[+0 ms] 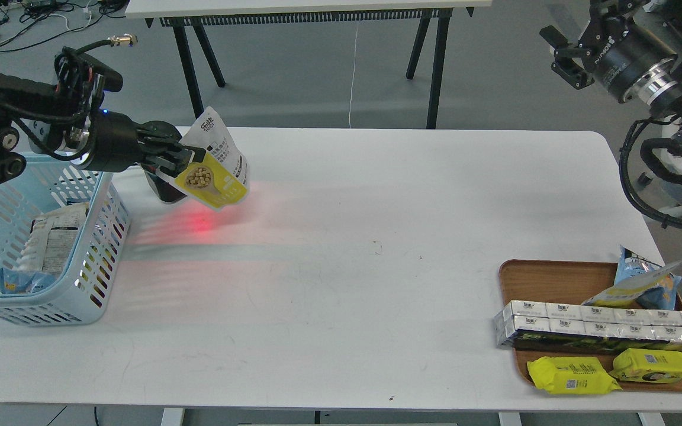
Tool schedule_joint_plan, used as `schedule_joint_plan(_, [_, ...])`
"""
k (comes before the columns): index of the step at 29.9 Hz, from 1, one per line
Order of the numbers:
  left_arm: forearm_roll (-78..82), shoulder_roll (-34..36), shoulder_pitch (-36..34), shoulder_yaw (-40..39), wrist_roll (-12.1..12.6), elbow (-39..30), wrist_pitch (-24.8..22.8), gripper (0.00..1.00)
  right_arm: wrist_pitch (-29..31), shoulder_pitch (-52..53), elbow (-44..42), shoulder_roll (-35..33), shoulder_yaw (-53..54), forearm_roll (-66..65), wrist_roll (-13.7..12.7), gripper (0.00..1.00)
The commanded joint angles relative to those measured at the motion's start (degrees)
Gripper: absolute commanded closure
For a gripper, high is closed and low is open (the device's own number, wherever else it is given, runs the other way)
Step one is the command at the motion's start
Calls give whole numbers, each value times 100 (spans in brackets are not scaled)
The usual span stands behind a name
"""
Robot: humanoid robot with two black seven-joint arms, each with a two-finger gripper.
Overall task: Scan snack and place in basket
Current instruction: 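Lift the bag with the left gripper and hold it over the scanner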
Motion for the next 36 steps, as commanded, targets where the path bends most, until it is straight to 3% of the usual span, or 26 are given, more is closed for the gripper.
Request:
schedule_joint_plan(1, [24,110,-2,0,0,17,12,100,1,0,0,3,19,1,0,2])
schedule_joint_plan(13, [59,682,-11,-62,0,-114,12,100,1,0,0,12,37,1,0,2])
schedule_joint_plan(24, [32,1288,-28,-536,0,-1055,-366,100,1,0,26,20,45,1,0,2])
schedule_joint_plan(36, [-90,964,-28,-756,0,-1398,-331,100,1,-17,18,20,28,1,0,2])
